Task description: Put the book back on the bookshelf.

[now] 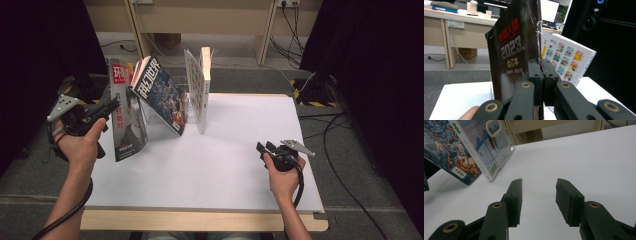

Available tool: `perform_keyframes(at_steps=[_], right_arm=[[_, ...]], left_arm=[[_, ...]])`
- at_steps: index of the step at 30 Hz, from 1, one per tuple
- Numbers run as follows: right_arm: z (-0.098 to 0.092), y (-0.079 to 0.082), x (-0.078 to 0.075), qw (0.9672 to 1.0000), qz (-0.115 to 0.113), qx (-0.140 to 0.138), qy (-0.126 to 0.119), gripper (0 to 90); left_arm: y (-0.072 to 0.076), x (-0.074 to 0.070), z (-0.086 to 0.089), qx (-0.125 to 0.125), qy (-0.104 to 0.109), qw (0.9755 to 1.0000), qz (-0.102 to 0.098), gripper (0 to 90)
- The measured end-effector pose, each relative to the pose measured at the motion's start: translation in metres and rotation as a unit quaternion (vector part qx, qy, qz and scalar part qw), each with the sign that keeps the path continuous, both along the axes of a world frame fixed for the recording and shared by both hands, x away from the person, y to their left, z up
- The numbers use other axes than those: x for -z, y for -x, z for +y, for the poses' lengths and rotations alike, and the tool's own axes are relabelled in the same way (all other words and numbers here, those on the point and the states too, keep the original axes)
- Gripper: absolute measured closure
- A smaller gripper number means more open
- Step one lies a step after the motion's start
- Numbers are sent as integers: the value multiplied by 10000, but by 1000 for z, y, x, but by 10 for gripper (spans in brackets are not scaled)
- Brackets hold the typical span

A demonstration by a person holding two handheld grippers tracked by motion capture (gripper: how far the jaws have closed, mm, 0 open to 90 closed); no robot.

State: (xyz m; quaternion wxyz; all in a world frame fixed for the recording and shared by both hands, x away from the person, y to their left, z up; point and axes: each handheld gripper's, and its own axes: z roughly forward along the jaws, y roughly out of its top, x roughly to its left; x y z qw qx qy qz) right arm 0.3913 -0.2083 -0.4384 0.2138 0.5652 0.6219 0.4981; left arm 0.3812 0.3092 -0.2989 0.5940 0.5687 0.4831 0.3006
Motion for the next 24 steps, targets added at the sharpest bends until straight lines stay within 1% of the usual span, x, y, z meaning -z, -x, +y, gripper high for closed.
perform_keyframes(at_steps=[2,7,8,10,12,13,15,16,18,19,20,21,22,24], right_arm=[[1,0,1,10000,-9,-12,6,575],[2,0,2,10000,12,-21,9,575],[2,0,3,10000,29,-19,9,575],[1,0,3,10000,29,-9,0,575],[1,0,3,10000,56,8,-28,575],[1,0,3,10000,31,-10,10,575],[1,0,4,10000,34,-16,18,575],[1,1,5,10000,59,-19,0,575],[1,0,6,10000,55,-28,23,575],[2,0,7,10000,69,-30,24,575],[2,0,7,10000,66,-36,25,575],[2,0,7,10000,68,-34,23,575],[3,0,7,10000,68,-35,18,575],[4,0,7,10000,70,-41,20,575]], left_arm=[[-4,0,-1,38,40,10000,19,873],[-14,-1,-7,141,-8,9999,20,872],[-16,-1,-8,158,16,9999,25,872],[-19,-3,-7,191,78,9998,36,872],[-20,-3,-5,199,95,9998,0,872],[-21,-3,-3,208,107,9997,-19,872],[-20,1,3,184,192,9996,-32,872],[-20,4,6,154,192,9997,-14,872],[-20,11,12,73,119,9999,89,872],[-21,15,15,37,150,9998,150,872],[-21,19,18,14,135,9997,210,872],[-22,22,19,-32,75,9996,268,872],[-22,24,20,-75,25,9996,283,872],[-22,26,21,-19,103,9995,285,872]])
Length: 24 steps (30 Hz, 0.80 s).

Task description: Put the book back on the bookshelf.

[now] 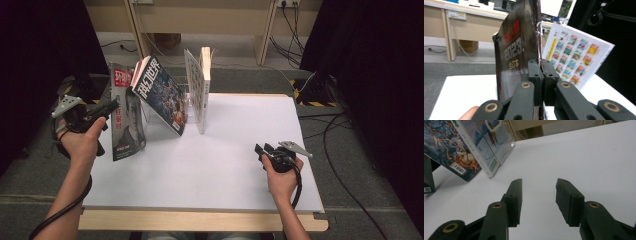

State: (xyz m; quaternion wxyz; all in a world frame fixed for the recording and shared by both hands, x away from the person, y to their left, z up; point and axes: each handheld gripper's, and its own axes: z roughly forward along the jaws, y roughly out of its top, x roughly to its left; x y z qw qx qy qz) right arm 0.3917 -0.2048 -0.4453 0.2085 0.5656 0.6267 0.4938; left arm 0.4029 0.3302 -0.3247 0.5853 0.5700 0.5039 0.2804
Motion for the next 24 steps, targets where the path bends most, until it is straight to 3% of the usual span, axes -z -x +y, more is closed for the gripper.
perform_keyframes(at_steps=[13,18,24], right_arm=[[3,0,0,10000,26,-28,23,574],[3,-1,0,10000,16,-33,34,574],[3,0,0,10000,5,-44,42,575]], left_arm=[[20,-21,-7,459,133,9980,-403,872],[24,-24,-6,598,271,9969,-439,871],[22,-16,-5,678,400,9961,-393,871]])
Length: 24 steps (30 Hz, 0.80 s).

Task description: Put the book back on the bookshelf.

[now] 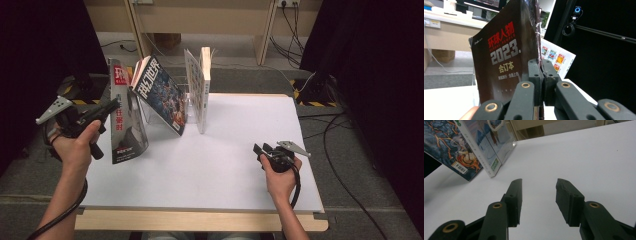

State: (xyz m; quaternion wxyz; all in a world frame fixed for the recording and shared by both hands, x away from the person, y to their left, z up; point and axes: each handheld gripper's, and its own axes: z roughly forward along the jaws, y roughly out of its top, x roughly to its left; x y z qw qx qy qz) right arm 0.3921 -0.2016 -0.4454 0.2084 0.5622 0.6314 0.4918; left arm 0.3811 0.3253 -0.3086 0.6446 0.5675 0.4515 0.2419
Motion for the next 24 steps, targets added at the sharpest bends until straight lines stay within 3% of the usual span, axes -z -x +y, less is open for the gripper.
perform_keyframes(at_steps=[8,11,16,19,24], right_arm=[[1,0,2,10000,36,-11,-16,575],[0,0,3,10000,32,-11,-12,575],[1,1,3,10000,42,-8,-26,574],[3,1,4,10000,43,-23,-26,574],[5,0,4,10000,51,-46,-22,574]], left_arm=[[-9,3,-5,163,158,9997,59,871],[-8,5,-1,140,179,9997,83,871],[-8,17,10,-27,148,9993,331,871],[-9,24,14,-42,250,9989,397,871],[-12,24,15,-27,189,9987,463,870]])
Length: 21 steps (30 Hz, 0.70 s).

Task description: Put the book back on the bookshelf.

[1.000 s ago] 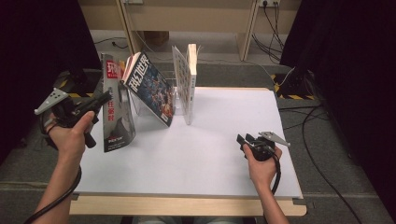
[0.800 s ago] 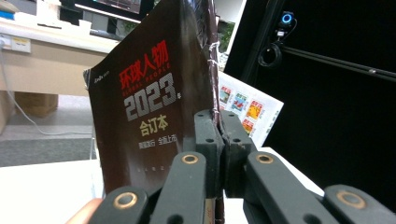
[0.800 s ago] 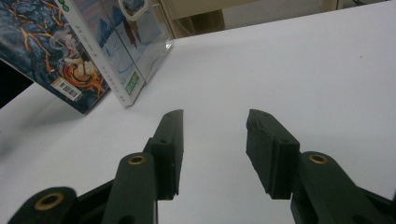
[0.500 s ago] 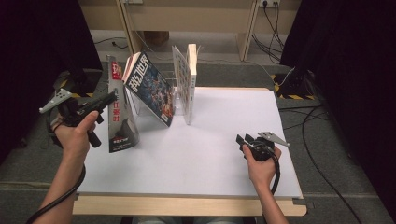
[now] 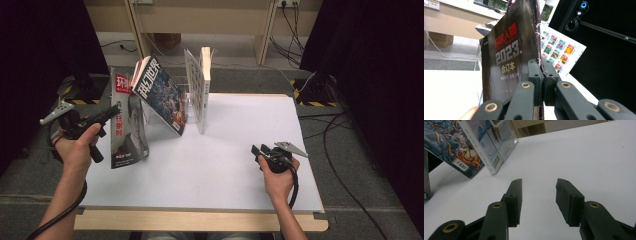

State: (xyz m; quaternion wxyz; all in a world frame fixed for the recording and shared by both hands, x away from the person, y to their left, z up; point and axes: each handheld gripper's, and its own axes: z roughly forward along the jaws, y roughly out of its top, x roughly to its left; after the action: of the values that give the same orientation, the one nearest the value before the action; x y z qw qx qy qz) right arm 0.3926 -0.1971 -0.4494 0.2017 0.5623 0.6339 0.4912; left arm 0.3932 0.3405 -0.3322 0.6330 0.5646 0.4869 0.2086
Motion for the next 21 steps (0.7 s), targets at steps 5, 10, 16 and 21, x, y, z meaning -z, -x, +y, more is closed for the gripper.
perform_keyframes(at_steps=[5,10,16,21], right_arm=[[-1,0,0,10000,13,16,-22,574],[-2,0,0,10000,13,18,-30,574],[-3,-1,1,10000,36,26,-15,573],[-1,-1,0,10000,40,-6,9,572]], left_arm=[[-8,1,-1,4,56,9999,104,870],[-14,1,-1,97,-7,9998,151,870],[-9,-5,5,355,376,9986,-110,870],[-19,-14,4,211,158,9996,-135,870]])
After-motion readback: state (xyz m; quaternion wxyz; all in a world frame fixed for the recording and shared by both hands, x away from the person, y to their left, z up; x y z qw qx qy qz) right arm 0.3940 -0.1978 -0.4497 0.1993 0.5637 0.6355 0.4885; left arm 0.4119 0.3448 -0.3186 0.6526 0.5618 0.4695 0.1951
